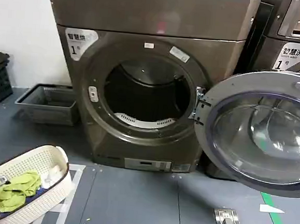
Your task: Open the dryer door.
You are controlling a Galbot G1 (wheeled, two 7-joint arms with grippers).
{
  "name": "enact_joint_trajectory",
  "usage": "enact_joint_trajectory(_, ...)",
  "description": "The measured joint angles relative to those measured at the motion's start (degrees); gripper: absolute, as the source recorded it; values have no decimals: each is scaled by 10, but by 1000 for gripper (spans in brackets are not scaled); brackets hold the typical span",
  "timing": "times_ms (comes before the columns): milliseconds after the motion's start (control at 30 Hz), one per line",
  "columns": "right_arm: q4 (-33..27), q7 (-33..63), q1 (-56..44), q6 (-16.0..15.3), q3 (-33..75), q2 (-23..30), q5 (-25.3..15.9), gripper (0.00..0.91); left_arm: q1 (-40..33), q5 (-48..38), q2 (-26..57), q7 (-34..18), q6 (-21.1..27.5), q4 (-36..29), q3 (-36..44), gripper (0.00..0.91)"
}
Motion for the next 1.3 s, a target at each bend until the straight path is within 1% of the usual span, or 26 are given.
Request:
enact_joint_trajectory(300, -1, 0, 0, 3, -1, 0, 2, 907, 2, -3, 2, 1, 0, 1, 1, 907)
enact_joint_trajectory(800, -1, -6, 0, 15, -1, 0, 3, 907, 25, -7, 5, 1, 0, -21, 0, 907)
enact_joint_trajectory(1300, -1, -5, 1, 13, -2, 1, 0, 907, 26, -2, 5, 2, 0, -19, 2, 907)
